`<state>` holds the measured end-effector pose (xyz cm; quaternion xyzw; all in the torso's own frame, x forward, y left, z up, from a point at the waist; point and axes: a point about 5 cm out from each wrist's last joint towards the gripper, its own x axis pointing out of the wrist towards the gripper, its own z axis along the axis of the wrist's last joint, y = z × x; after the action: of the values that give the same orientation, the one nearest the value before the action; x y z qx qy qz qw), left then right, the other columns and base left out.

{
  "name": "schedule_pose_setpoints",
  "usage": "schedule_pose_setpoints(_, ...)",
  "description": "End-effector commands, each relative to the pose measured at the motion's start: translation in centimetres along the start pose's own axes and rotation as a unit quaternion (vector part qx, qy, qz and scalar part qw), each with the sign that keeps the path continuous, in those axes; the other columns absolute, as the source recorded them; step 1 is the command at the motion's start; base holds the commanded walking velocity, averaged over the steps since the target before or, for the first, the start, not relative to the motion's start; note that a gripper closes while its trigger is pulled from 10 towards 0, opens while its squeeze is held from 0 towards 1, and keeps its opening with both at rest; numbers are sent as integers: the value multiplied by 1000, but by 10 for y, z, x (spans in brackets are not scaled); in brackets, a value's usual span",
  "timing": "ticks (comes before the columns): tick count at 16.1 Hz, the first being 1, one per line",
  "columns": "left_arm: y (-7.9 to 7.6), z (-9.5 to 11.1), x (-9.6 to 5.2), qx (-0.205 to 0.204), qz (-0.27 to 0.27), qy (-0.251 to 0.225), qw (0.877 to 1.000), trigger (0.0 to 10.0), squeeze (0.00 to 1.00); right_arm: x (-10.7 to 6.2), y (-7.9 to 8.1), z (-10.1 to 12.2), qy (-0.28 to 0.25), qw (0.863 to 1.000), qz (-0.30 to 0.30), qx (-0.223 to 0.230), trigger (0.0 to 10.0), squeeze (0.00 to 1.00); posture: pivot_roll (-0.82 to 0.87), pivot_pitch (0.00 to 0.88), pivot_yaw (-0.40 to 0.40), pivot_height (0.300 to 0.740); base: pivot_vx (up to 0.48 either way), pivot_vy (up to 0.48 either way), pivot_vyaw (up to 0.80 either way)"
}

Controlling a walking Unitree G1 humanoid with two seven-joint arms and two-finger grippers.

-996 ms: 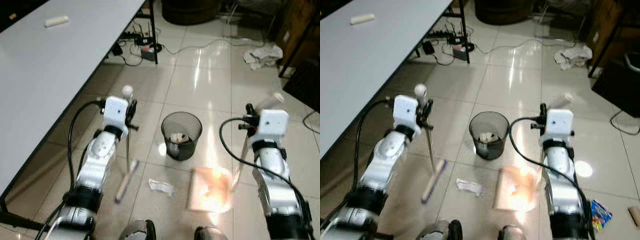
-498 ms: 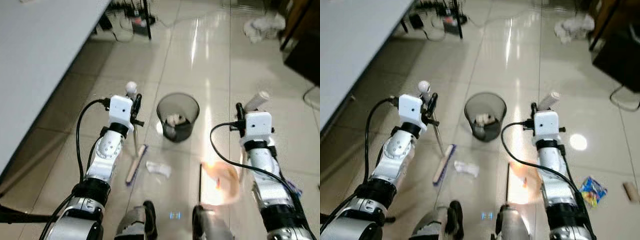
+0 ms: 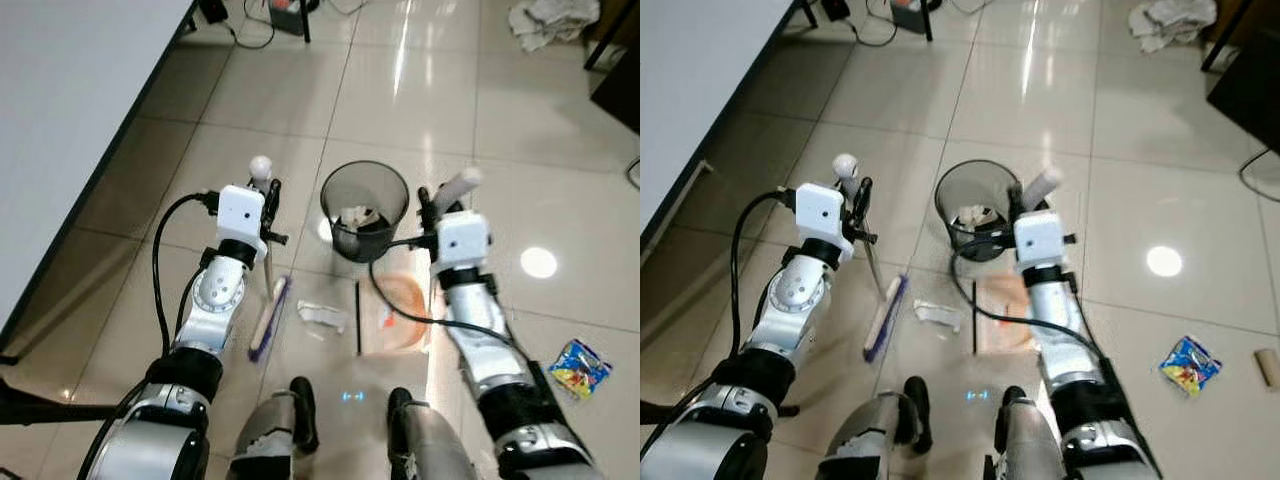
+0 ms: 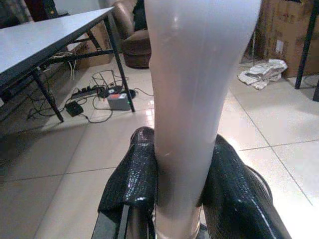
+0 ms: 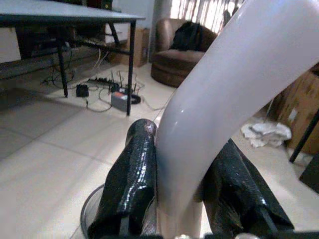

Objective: Sweep floor

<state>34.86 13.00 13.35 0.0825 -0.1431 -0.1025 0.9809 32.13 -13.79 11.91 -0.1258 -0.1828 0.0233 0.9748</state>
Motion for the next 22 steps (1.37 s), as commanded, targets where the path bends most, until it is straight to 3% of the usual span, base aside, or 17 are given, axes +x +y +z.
schedule_pose_setpoints(1,0,-5,-3,3,4,10,1000,10000,0,-7,5,-9,20,1000,2,2,10000,0,119,361,127,740,0,0,0)
schedule_pose_setpoints(5,-21,-13,-1,-25,-14,36,999,10000,0,-14,8,-22,58,998,-18,16,10000,0,101,345,128,740,0,0,0)
schedule_pose_setpoints(7,-42,-8,6,-82,-21,34,996,10000,0,-16,9,-27,74,996,-37,27,10000,0,91,335,130,740,0,0,0)
schedule_pose_setpoints(9,-50,-5,11,-123,-12,39,992,10000,0,-16,10,-27,73,996,-36,26,10000,0,82,327,128,740,0,0,0)
schedule_pose_setpoints(10,-65,1,16,-162,-21,37,986,10000,0,-16,13,-27,75,996,-31,26,10000,0,69,321,126,740,0,0,0)
schedule_pose_setpoints(13,-73,12,22,-210,-15,17,978,10000,0,-17,13,-29,79,996,-33,29,10000,0,55,282,124,740,0,0,0)
schedule_pose_setpoints(15,-68,21,29,-235,-13,0,972,10000,0,-18,10,-30,80,995,-39,36,10000,0,55,267,123,740,0,0,0)
schedule_pose_setpoints(18,-69,32,35,-241,-55,-22,969,10000,0,-16,5,-30,80,995,-50,42,10000,0,51,234,122,740,0,0,0)
schedule_pose_setpoints(19,-69,35,37,-221,-79,-30,972,10000,0,-15,2,-30,79,995,-53,43,10000,0,49,212,122,740,0,0,0)
schedule_pose_setpoints(20,-65,38,41,-160,-128,-39,978,10000,0,-10,-3,-29,76,994,-57,45,10000,0,47,195,121,740,0,0,0)
schedule_pose_setpoints(22,-55,39,41,-96,-162,-45,981,10000,0,-8,-9,-26,68,994,-66,51,10000,0,45,187,122,740,0,0,0)
